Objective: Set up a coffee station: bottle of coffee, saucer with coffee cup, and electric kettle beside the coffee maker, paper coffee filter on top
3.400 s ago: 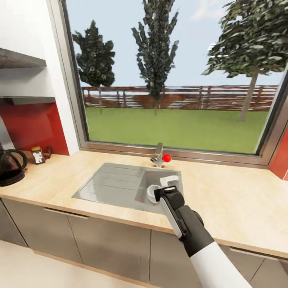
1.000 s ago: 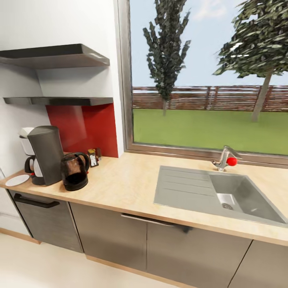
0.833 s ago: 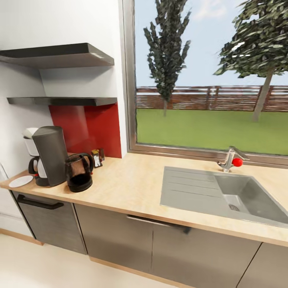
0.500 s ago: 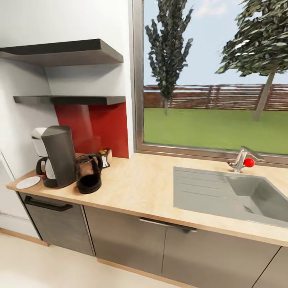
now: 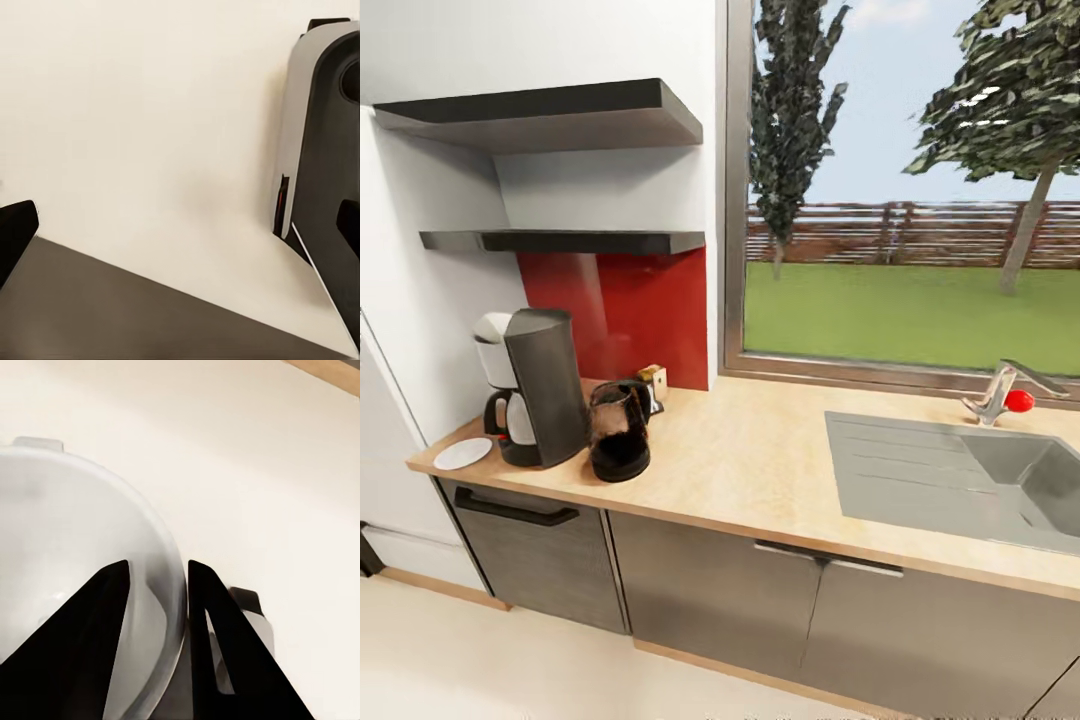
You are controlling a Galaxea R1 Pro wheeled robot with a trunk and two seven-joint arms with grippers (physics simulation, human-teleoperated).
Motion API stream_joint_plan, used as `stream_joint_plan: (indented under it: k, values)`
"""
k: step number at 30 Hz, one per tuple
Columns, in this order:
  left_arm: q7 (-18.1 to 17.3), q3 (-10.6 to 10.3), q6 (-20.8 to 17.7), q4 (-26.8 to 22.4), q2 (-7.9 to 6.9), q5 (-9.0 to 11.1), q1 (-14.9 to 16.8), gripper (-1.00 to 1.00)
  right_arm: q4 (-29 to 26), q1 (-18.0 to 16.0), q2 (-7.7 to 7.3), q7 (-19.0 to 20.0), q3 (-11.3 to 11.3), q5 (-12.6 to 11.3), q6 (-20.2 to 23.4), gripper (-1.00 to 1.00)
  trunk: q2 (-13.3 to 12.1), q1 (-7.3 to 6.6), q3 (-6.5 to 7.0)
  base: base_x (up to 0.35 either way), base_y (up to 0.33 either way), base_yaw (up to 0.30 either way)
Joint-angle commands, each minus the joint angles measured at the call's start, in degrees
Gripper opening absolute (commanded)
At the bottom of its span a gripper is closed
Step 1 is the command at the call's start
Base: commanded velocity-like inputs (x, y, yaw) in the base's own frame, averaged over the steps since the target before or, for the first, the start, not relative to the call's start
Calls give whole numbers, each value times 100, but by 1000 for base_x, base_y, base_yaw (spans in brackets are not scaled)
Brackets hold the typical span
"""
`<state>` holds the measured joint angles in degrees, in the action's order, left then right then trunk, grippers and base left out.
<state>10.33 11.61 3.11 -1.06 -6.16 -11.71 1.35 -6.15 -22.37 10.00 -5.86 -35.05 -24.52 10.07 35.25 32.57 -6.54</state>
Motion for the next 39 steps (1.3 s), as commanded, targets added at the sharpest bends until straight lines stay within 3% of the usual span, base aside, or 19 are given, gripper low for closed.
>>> stream_joint_plan:
  k: [1, 17, 31, 39]
  values:
    - [13, 46, 23, 9, 0, -60, 5, 100, -9, -4, 0, -29, -46, -52, 30, -100, 10, 2, -20, 0, 338, -82]
    - [13, 46, 23, 9, 3, -60, 5, 100, -9, -4, 0, -29, -46, -52, 30, -100, 10, 2, -91, 0, 338, -48]
    - [21, 43, 22, 9, 8, -60, 5, 100, -9, -4, 0, -29, -46, -52, 30, -100, 10, 2, -104, 0, 338, -266]
    - [21, 43, 22, 9, 10, -62, 5, 100, -9, -4, 0, -3, -46, -44, 23, -100, 10, 2, -108, 0, 338, -44]
